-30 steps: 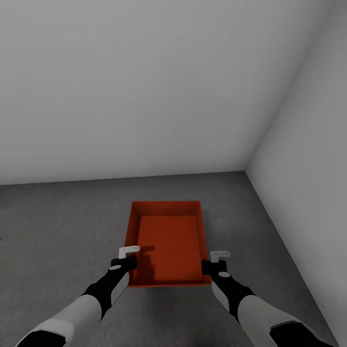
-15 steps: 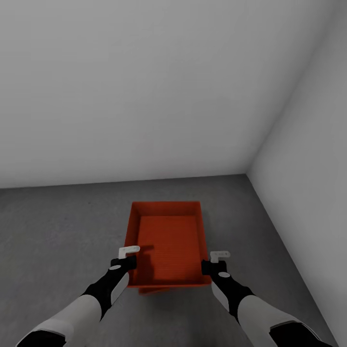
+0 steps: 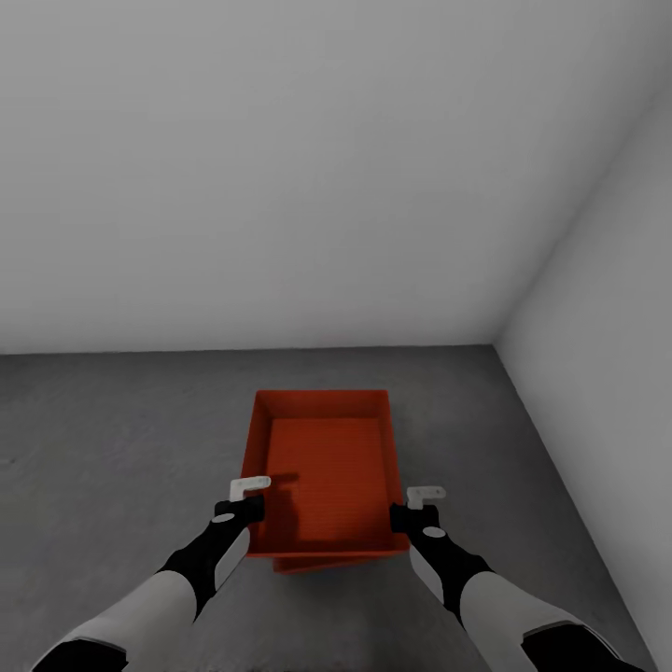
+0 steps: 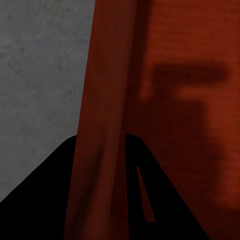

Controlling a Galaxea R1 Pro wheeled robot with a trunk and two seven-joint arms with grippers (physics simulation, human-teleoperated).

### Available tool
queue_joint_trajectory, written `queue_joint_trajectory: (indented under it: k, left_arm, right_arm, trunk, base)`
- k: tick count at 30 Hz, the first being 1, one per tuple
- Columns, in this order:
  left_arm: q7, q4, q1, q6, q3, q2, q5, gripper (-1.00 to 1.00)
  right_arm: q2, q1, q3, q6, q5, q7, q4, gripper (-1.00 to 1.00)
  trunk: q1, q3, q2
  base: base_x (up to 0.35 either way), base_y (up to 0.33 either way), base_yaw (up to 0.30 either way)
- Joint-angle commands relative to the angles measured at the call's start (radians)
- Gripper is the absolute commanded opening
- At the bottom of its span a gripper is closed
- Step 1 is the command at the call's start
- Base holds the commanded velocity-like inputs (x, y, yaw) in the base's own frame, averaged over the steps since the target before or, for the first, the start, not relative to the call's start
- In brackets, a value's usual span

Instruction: Move the two storage containers from the living room to the garage. In the garage, place one container on the floor and stack the other container on top of it (either order is fine).

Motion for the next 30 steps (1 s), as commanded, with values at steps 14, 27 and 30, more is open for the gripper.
queue_joint_trajectory:
  k: [14, 27, 30]
  left_arm:
    - [0.012, -0.005, -0.001, -0.049, 0.007, 0.009, -0.014, -1.00]
    - [0.013, -0.005, -0.001, -0.049, 0.008, 0.009, -0.014, -1.00]
    - [0.013, -0.005, -0.001, -0.049, 0.009, 0.008, -0.014, -1.00]
  right_arm:
    - [-0.001, 0.000, 0.008, -0.006, -0.018, -0.005, 0.005, -1.00]
    - [-0.001, 0.000, 0.008, -0.005, -0.018, -0.005, 0.005, -1.00]
    - [-0.001, 0.000, 0.008, -0.006, -0.018, -0.005, 0.005, -1.00]
  trunk:
    - [0.000, -0.001, -0.002]
    - [0.000, -0.001, -0.002]
    - [0.000, -0.001, -0.002]
  base:
    - [0.000, 0.000, 0.169]
    - [0.000, 0.000, 0.001]
    - [0.000, -0.047, 0.000]
